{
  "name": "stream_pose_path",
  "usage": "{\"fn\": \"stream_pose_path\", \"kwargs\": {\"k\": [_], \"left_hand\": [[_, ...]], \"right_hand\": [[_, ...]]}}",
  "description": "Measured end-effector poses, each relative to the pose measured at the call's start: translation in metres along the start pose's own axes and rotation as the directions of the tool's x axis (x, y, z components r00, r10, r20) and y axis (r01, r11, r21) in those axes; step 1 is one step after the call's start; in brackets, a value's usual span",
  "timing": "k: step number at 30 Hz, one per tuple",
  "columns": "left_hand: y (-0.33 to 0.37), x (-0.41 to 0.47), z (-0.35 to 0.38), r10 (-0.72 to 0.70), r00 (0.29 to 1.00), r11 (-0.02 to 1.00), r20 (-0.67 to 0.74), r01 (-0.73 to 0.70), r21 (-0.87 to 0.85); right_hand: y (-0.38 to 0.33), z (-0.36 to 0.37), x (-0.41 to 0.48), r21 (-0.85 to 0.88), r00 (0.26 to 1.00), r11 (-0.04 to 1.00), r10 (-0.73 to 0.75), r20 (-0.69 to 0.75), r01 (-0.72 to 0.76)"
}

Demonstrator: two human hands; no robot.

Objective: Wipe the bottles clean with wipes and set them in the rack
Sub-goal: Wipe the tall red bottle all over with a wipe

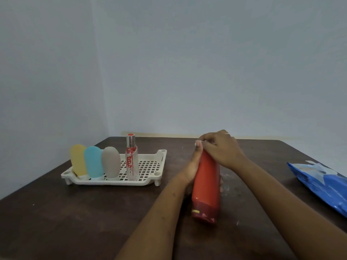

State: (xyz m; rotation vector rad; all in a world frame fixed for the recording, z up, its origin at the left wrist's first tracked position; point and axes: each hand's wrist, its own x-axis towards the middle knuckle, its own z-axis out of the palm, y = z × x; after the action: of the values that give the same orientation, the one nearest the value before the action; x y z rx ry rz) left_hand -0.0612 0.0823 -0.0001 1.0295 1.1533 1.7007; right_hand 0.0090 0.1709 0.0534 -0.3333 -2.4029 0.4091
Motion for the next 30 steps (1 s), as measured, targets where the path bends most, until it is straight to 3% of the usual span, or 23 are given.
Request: {"fn": "stream_pose_path", "kwargs": {"k": [2, 4, 6, 12, 15, 19, 23, 27, 30], "left_hand": [[0.001, -0.002, -0.001, -0.003, 1.0, 0.999, -0.002, 0.003, 0.032], [-0.001, -0.005, -0.003, -0.079, 0.996, 0.996, 0.037, 0.077, 0.051], [-0.002, -0.006, -0.005, -0.107, 0.993, 0.993, 0.051, 0.104, 0.053], [-0.002, -0.004, -0.004, -0.13, 0.99, 0.992, 0.051, 0.13, 0.006], [-0.002, -0.006, -0.004, -0.127, 0.992, 0.992, 0.028, 0.127, 0.001], [-0.001, -0.006, -0.011, -0.109, 0.994, 0.994, 0.022, 0.109, -0.01], [0.0, -0.012, -0.009, -0.125, 0.989, 0.992, 0.073, 0.126, 0.0], [0.005, -0.015, -0.01, -0.085, 0.993, 0.996, 0.077, 0.086, -0.002], [0.006, -0.016, -0.008, -0.064, 0.998, 0.998, 0.015, 0.064, -0.003]], "right_hand": [[0.003, 0.001, 0.004, 0.221, 0.994, 0.97, 0.093, 0.05, -0.102], [0.004, 0.005, 0.002, 0.49, 0.978, 0.847, 0.191, 0.083, -0.207], [0.004, 0.009, -0.003, 0.603, 0.965, 0.759, 0.25, 0.078, -0.246], [0.004, 0.0, -0.013, 0.557, 0.996, 0.828, 0.084, -0.023, -0.057], [0.009, -0.004, -0.02, 0.59, 0.997, 0.807, 0.047, -0.06, -0.003], [0.013, -0.005, -0.024, 0.697, 0.997, 0.716, 0.078, -0.013, -0.047], [0.024, -0.002, -0.025, 0.699, 0.982, 0.706, 0.187, -0.024, -0.117], [0.014, -0.004, -0.029, 0.745, 0.981, 0.666, 0.17, -0.092, -0.045], [0.005, -0.003, -0.027, 0.564, 0.986, 0.82, 0.0, -0.168, 0.096]]}}
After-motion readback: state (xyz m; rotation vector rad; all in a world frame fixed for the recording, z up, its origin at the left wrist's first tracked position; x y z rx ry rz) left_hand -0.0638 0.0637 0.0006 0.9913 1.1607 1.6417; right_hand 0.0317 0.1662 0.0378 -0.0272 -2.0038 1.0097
